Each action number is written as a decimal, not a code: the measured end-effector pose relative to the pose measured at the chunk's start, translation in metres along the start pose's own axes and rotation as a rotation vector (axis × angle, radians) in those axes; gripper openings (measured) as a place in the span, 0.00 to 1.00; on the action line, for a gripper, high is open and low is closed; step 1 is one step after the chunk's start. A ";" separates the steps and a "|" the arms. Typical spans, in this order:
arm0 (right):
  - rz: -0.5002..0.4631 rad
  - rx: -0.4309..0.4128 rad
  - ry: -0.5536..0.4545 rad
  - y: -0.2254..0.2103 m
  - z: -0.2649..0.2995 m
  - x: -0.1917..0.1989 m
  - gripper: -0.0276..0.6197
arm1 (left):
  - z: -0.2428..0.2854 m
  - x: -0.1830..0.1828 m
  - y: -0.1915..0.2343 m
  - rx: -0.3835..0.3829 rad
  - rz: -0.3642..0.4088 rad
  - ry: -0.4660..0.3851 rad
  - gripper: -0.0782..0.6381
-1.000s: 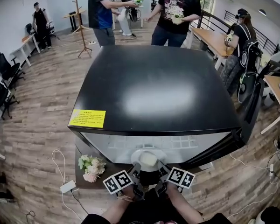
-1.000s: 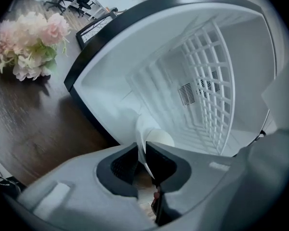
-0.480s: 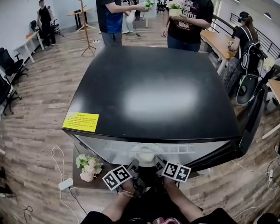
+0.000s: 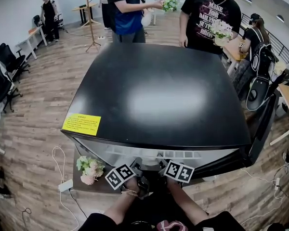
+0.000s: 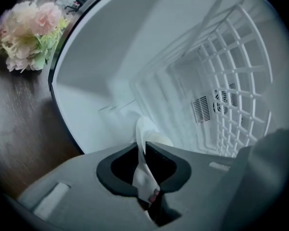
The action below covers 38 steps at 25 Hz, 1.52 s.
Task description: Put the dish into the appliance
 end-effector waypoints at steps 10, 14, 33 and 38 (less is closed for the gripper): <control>0.030 0.073 0.109 -0.005 0.009 0.004 0.21 | 0.011 -0.001 0.003 -0.073 0.007 -0.055 0.18; 0.035 0.110 0.122 -0.004 0.011 0.005 0.21 | 0.013 -0.003 0.002 -0.096 0.014 -0.071 0.19; -0.023 0.097 0.143 0.008 -0.001 0.010 0.31 | 0.016 -0.009 0.001 -0.127 -0.024 -0.129 0.16; -0.021 0.019 0.168 0.020 -0.002 0.012 0.53 | 0.017 -0.011 0.001 -0.133 -0.024 -0.129 0.16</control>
Point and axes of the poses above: the fingertips, and each gripper's own axes: z forward along the fingers, y to its left, x out of its underside, the point moved 5 cm from there along -z, backward along the fingers, and after that the axes turned 1 degree about -y, right-handed, at the moved point
